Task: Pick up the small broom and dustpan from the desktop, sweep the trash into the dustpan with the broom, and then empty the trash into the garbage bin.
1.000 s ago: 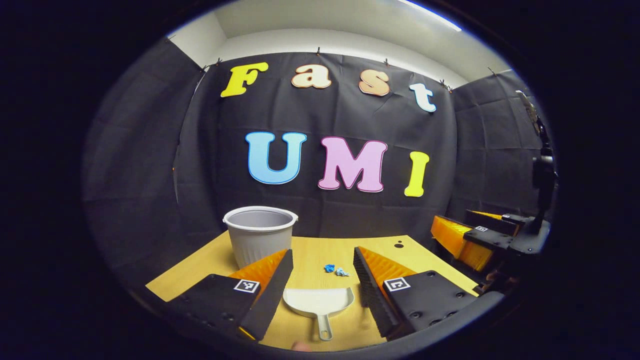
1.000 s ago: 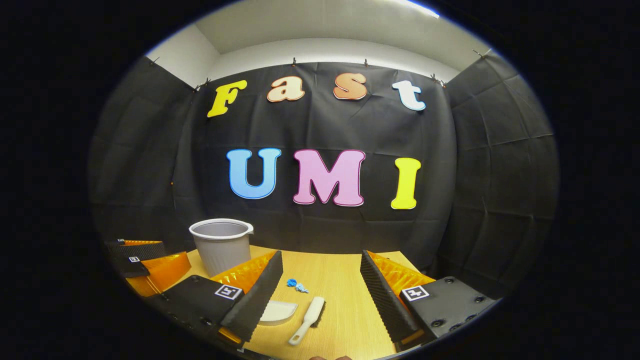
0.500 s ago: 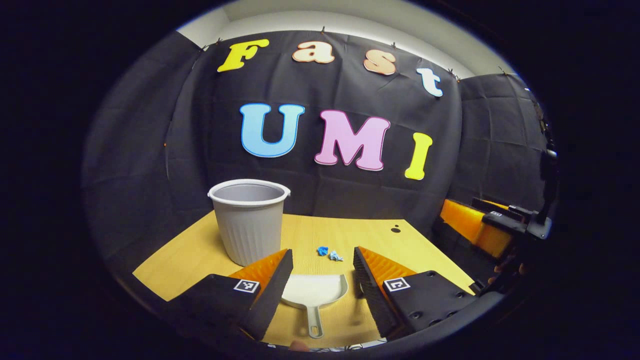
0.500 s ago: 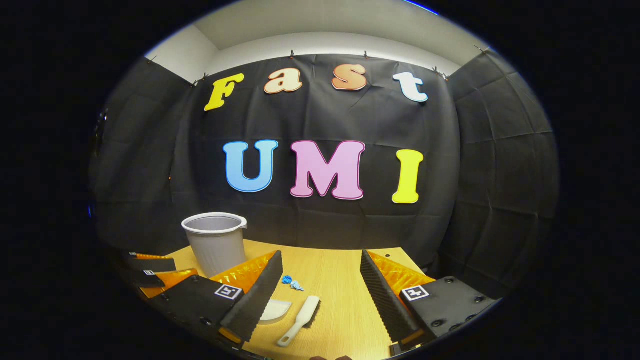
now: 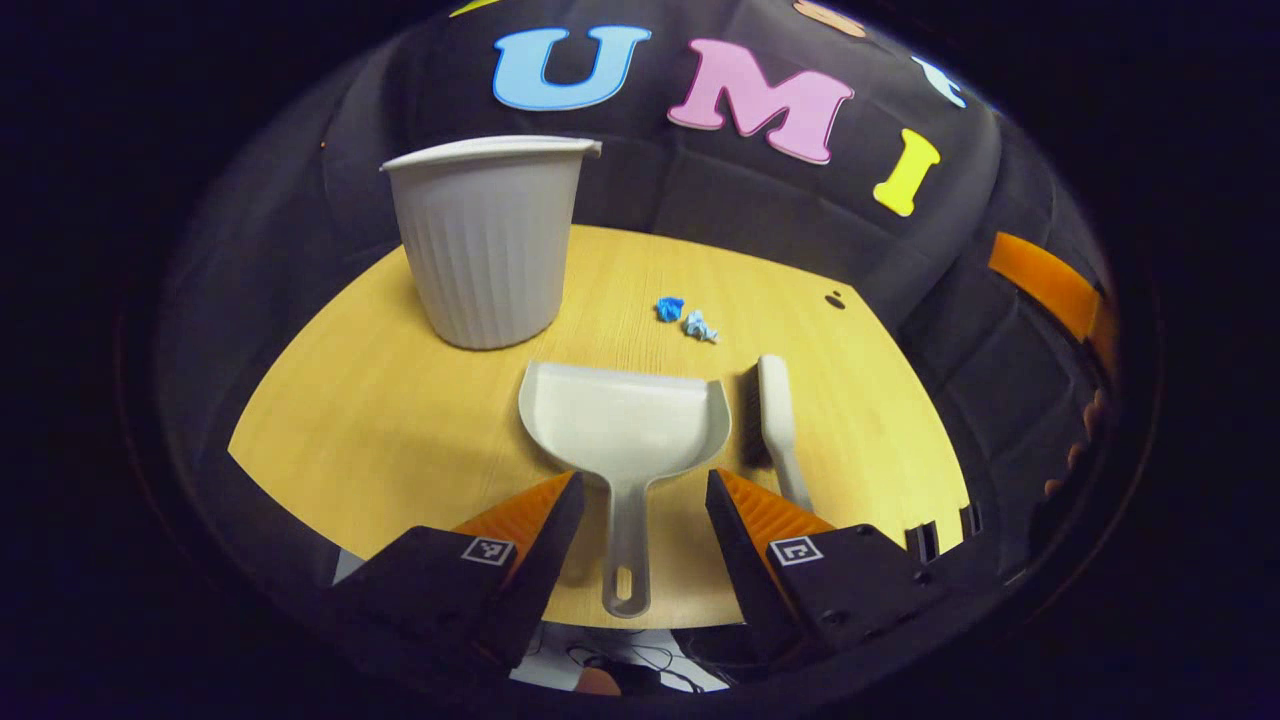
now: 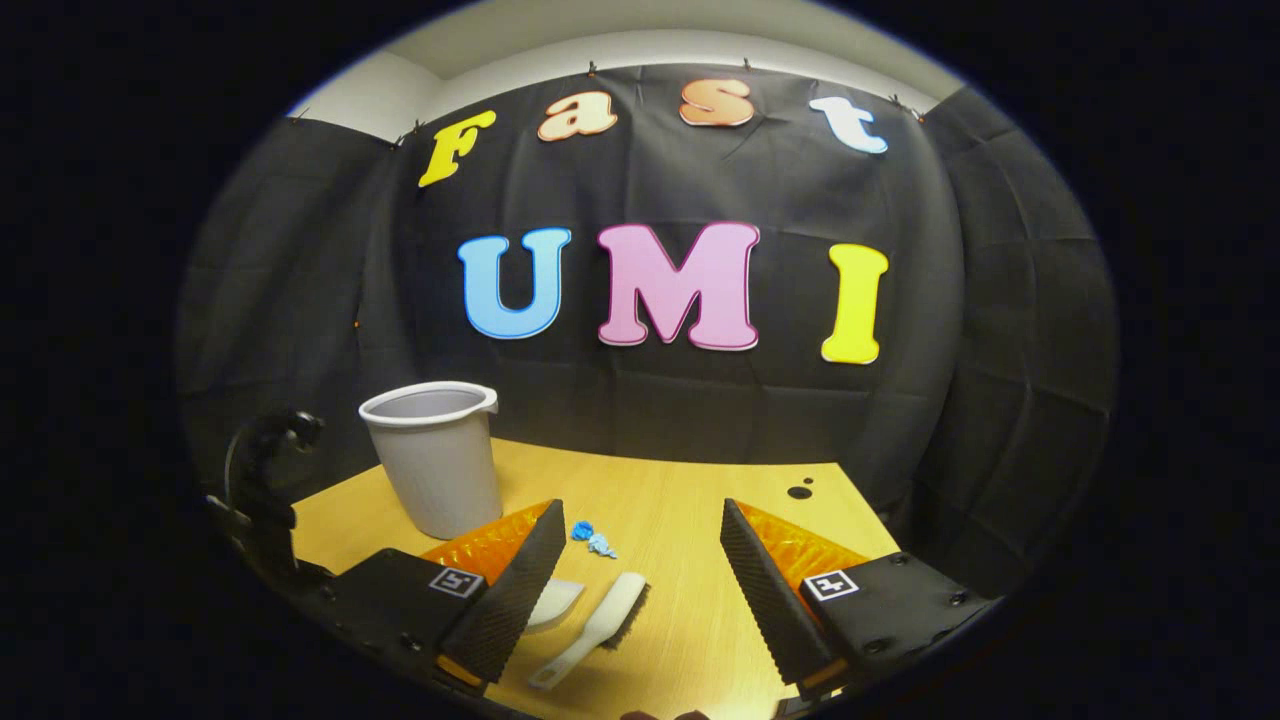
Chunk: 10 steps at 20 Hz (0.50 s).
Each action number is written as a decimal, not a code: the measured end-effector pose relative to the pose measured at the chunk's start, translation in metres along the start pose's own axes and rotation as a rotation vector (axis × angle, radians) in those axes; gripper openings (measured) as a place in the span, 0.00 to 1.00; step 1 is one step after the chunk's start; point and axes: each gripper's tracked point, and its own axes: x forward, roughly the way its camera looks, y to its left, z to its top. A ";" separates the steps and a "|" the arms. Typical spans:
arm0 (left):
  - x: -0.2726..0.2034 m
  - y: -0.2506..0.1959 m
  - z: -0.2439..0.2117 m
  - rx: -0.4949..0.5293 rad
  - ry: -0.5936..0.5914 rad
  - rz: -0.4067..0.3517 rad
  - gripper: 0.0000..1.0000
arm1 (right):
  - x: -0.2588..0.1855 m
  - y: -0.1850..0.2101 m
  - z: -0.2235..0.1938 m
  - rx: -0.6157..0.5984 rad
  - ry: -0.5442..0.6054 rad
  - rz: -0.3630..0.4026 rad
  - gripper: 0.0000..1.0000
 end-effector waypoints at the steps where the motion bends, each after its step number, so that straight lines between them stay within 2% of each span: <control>1: 0.013 0.001 -0.009 0.002 0.055 0.026 0.76 | 0.006 -0.003 -0.007 0.017 0.025 0.007 1.00; 3: 0.031 0.008 -0.022 0.012 0.180 0.073 0.76 | 0.017 -0.006 -0.026 0.039 0.076 0.028 0.99; 6: 0.052 0.008 -0.030 -0.026 0.329 0.088 0.76 | 0.031 -0.013 -0.046 0.007 0.128 0.053 1.00; 7: 0.056 0.011 -0.031 -0.041 0.363 0.098 0.76 | 0.033 -0.012 -0.049 0.021 0.137 0.066 0.97; 10: 0.070 0.015 -0.032 -0.077 0.455 0.132 0.74 | 0.047 -0.013 -0.062 0.070 0.181 0.104 1.00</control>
